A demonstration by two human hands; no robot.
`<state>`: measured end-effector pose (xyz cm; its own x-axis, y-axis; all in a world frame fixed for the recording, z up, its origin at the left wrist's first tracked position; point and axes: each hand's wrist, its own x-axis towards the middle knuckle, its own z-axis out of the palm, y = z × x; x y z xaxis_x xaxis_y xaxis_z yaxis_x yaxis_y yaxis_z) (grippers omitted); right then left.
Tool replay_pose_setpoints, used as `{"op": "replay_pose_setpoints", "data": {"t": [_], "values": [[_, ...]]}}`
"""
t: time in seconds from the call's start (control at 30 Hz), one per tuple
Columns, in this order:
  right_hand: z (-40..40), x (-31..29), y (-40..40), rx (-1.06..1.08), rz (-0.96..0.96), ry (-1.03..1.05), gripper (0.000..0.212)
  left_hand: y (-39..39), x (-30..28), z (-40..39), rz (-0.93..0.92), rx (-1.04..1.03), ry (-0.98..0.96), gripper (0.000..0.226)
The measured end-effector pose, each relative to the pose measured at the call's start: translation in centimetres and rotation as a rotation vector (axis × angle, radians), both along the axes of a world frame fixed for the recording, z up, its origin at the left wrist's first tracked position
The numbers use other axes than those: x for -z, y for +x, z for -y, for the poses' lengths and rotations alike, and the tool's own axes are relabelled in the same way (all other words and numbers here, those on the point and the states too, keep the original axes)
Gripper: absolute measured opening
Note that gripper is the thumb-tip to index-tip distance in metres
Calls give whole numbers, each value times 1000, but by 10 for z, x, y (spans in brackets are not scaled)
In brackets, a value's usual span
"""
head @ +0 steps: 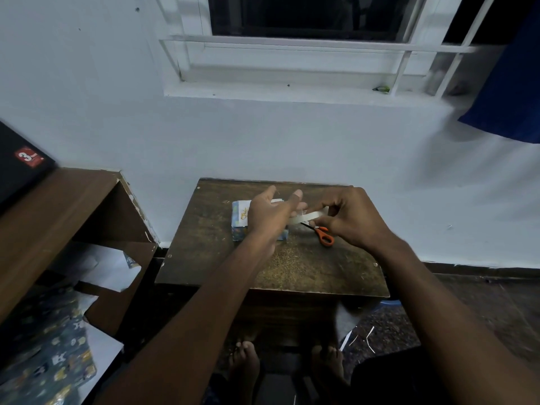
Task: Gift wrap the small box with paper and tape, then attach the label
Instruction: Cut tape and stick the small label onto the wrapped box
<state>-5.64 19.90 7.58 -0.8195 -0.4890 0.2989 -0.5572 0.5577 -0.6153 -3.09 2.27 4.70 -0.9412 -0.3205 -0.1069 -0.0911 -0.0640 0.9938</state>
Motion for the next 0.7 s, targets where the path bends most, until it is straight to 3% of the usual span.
{"op": "replay_pose_setpoints", "data": {"t": [0.13,0.3,0.47,0.6,0.7], "values": [[2,9,-10,124,-17,174,33,-1,-6,9,-48,36,-238,77],[6,29,-24,272,-43,385,12,-5,-1,32,-86,123,-421,82],[9,39,-30,215,66,575,30,-5,2,58,-89,302,-656,102],[10,40,-32,177,112,600,35,-6,7,68,-25,387,-703,113],[15,35,-27,168,61,448,28,-7,9,68,-14,402,-706,115]]}}
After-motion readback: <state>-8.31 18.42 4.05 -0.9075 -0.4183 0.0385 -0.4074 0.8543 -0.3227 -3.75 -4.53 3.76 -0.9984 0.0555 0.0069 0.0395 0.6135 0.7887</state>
